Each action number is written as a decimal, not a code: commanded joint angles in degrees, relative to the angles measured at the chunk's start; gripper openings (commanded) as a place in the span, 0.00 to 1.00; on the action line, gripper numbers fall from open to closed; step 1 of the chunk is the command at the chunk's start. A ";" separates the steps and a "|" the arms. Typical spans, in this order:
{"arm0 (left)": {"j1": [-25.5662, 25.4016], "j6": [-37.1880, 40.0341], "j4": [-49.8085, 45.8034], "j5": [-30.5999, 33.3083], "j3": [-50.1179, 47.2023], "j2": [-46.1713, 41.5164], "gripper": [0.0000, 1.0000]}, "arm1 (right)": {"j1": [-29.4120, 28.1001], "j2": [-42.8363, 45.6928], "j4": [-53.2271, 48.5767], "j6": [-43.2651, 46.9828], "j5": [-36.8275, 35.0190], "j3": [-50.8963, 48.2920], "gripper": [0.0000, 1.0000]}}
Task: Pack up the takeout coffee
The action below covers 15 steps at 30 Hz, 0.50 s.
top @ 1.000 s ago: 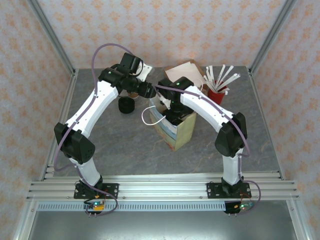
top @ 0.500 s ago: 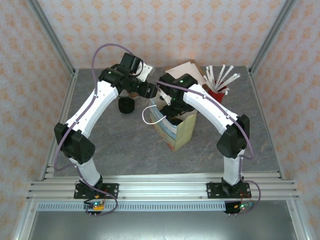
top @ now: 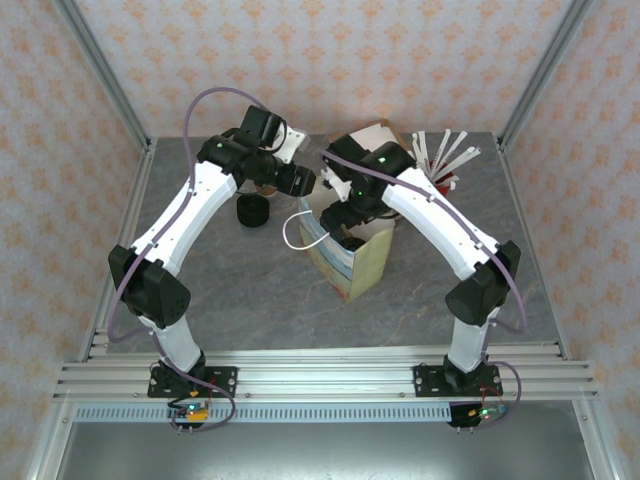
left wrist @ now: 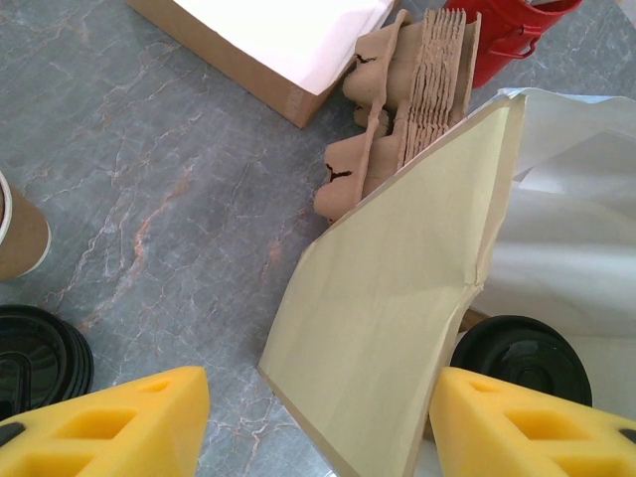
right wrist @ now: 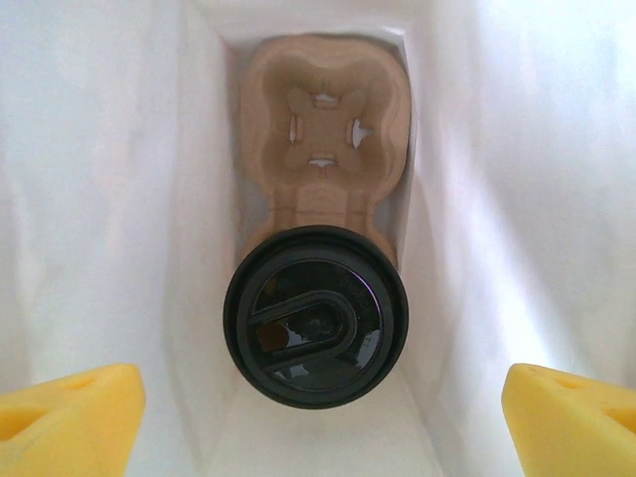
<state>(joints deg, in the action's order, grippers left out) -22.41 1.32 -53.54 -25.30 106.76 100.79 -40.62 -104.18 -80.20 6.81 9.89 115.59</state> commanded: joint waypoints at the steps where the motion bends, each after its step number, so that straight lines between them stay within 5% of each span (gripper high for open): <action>1: -0.25 -1.03 0.36 -0.89 -0.14 -0.92 0.61 | -0.42 3.25 -1.67 -1.25 -0.27 3.53 0.93; 15: -0.24 -1.88 1.10 -1.83 0.37 -1.12 0.61 | 0.48 12.25 0.93 -3.10 -1.68 7.90 0.92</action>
<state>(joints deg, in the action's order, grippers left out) -22.41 0.27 -53.30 -25.74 106.76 100.79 -40.66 -95.09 -80.05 5.08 9.85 122.37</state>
